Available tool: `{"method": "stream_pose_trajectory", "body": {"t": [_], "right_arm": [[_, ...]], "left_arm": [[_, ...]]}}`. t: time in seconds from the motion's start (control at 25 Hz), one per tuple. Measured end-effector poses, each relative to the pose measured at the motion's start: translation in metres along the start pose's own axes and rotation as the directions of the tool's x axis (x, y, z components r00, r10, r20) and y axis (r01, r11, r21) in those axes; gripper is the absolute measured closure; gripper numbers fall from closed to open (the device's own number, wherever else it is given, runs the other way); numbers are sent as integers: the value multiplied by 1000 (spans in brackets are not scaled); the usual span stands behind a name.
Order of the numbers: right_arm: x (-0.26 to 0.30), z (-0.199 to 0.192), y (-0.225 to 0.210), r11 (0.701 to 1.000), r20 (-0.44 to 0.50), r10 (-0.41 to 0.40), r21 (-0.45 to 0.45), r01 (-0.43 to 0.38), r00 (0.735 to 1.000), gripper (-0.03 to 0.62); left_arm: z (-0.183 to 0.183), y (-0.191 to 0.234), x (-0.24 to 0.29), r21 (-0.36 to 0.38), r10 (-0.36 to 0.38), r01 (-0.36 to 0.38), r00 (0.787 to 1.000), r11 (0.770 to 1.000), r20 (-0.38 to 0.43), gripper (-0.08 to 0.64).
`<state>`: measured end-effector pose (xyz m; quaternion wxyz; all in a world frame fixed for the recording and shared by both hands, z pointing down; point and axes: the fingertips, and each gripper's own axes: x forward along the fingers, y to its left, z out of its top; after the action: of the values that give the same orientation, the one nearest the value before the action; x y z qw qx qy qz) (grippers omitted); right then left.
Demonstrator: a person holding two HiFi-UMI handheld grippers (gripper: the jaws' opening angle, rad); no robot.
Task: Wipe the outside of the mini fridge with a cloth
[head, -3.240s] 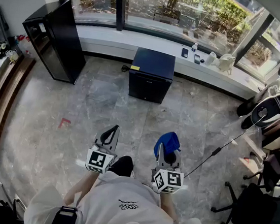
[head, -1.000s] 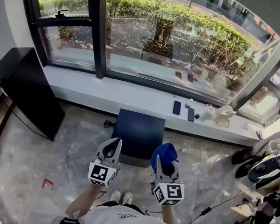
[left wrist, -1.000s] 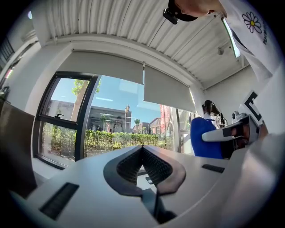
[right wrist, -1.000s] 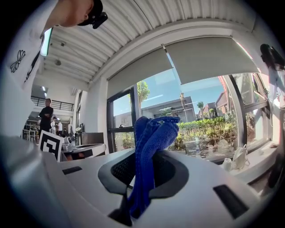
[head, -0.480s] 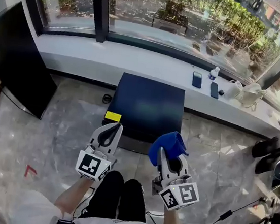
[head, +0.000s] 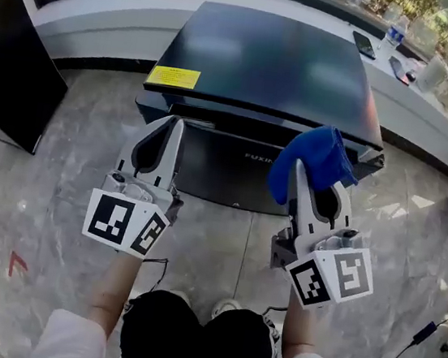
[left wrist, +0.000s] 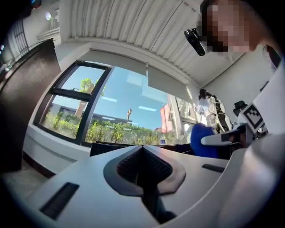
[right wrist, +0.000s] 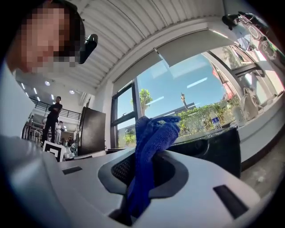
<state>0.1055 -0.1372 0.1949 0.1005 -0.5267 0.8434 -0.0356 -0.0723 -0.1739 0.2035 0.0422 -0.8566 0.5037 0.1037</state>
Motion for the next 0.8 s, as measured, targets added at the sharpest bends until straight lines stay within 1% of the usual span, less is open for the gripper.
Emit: {"method": "stream_pose_trajectory", "body": {"t": [0.08,0.16,0.24,0.4,0.48,0.56,0.68,0.76,0.8], "right_arm": [[4,-5,1,1000,23,-12,-17,13,1000,511],[5,-4,5,999,37,-22,-25,23,999,511],[5,-6,12,1000,30,-10,-18,11,999,511],[-1,-19,35,998,-4,25,-52,-26,1000,511],[1,-28,52,996,-25,73,-50,-74,997,511],[8,-35,76,987,-42,149,-46,-151,988,511],[29,-39,123,956,-61,280,-77,-284,958,511],[48,-40,150,934,-69,339,-98,-344,938,511],[57,-40,160,926,-72,356,-108,-362,932,511]], "left_arm": [[-6,-3,-1,19,-14,14,1000,1000,25,555],[-9,-4,-1,35,-26,26,999,999,22,555],[-14,-3,-5,18,-29,28,1000,999,11,555],[-28,0,-20,-35,-23,23,1000,999,-2,555],[-35,2,-25,-39,-16,16,1000,999,-15,555],[-39,6,-32,-32,-3,2,1000,999,-30,555],[-49,17,-48,-27,49,-50,997,998,-54,555],[-57,27,-60,-40,85,-89,993,995,-79,555],[-61,31,-66,-41,99,-103,991,994,-92,555]]}}
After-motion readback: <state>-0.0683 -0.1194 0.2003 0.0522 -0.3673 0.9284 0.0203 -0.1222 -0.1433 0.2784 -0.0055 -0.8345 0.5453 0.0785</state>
